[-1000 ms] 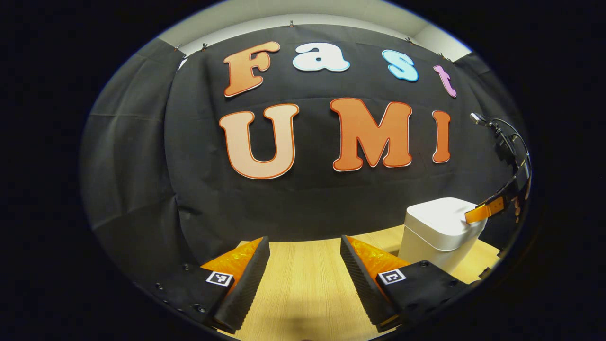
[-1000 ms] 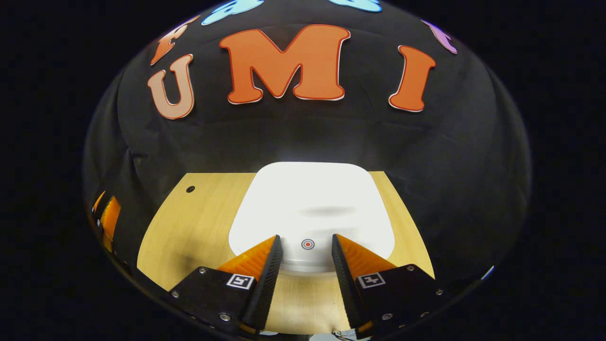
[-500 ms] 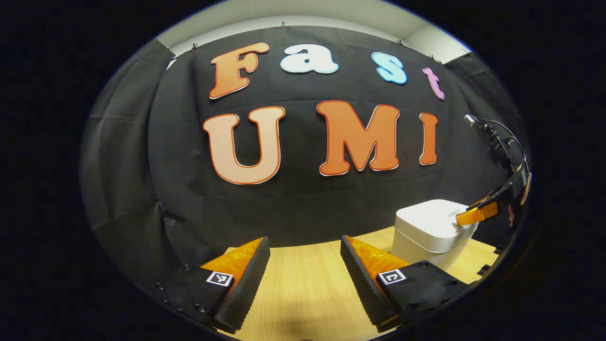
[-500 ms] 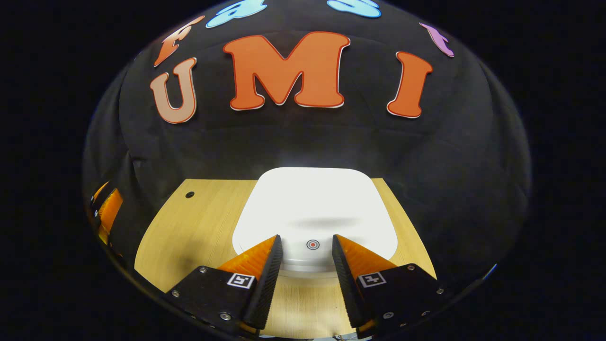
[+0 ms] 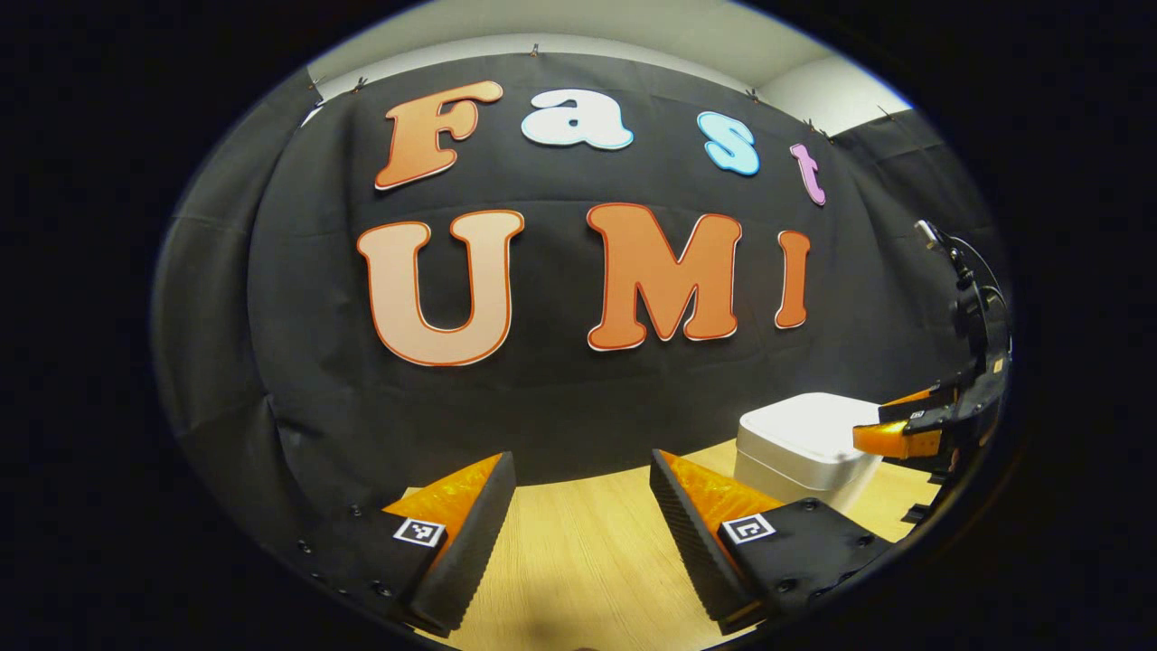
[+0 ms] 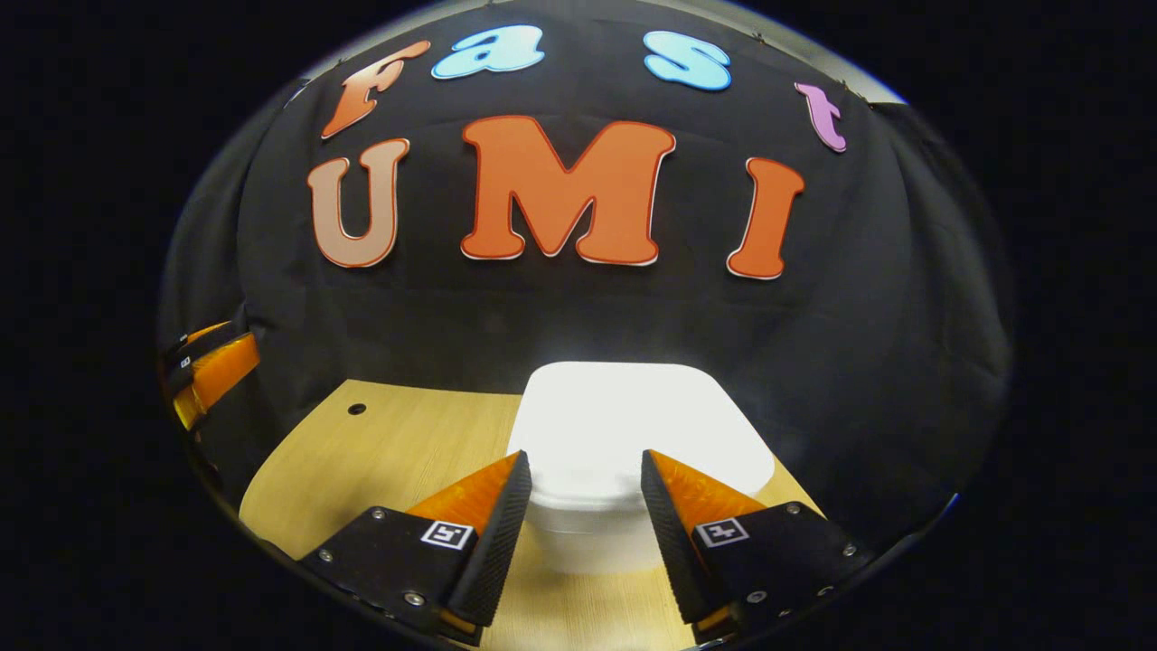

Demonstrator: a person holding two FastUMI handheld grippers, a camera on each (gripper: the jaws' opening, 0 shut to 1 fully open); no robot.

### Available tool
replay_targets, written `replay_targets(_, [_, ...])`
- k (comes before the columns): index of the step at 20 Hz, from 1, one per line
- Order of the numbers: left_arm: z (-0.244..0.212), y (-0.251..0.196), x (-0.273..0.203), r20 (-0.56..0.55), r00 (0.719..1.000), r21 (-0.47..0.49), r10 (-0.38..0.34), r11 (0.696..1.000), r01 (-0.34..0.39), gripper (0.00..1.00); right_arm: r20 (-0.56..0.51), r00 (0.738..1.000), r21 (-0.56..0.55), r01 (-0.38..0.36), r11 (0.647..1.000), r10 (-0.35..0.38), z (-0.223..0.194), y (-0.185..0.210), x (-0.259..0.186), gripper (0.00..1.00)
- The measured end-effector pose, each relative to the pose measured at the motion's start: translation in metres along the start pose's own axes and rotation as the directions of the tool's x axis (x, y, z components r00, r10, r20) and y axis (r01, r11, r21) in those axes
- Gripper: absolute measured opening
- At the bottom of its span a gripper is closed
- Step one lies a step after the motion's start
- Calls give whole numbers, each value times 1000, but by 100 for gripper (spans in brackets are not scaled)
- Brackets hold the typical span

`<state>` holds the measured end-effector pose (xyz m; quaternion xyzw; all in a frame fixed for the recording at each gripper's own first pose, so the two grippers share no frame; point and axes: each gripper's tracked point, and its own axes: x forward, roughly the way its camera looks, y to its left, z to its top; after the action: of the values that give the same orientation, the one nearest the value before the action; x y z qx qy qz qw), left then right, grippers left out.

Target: Press the lid of the desktop garbage bin to open it, pick up the crumpled paper on the desktop and throw it into the bin, then pick up the pop can on the desktop and drop it into the bin, and finally close the garbage bin lid.

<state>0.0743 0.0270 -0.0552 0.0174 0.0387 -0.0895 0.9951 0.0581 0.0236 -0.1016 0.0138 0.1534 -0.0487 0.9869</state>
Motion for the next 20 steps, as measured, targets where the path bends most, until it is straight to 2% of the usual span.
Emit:
replay_targets(1, [3, 1, 2, 5, 1000, -4, 0, 1000, 1, 95, 12, 1000, 4, -11, 1000, 11, 1, 5, -4, 75])
replay_targets(4, [11, 5, 3, 16, 1000, -10, -8, 1000, 8, 95, 42, 999, 10, -30, 1000, 29, 7, 21, -7, 90])
replay_targets(6, [17, 5, 3, 33, 999, -3, -2, 1000, 3, 95, 87, 995, -7, -41, 999, 42, 16, 32, -2, 94])
replay_targets(8, [24, 8, 4, 50, 999, -3, 14, 1000, -14, 95, 107, 993, -31, -53, 998, 56, 23, 39, -3, 94])
replay_targets(9, [27, 10, 3, 60, 998, -11, 26, 1000, -26, 92, 119, 991, -41, -62, 997, 67, 26, 41, -4, 94])
replay_targets(10, [31, 10, 4, 70, 997, -21, 36, 999, -35, 95, 137, 988, -49, -70, 996, 77, 30, 44, -5, 94])
replay_targets(13, [38, 3, -3, 83, 994, -29, 73, 997, -71, 97, 191, 975, -73, -104, 992, 117, 42, 47, -9, 94])
replay_targets(20, [55, -8, -14, 125, 983, -46, 133, 991, -128, 97, 246, 952, -101, -164, 981, 184, 59, 41, -8, 94])
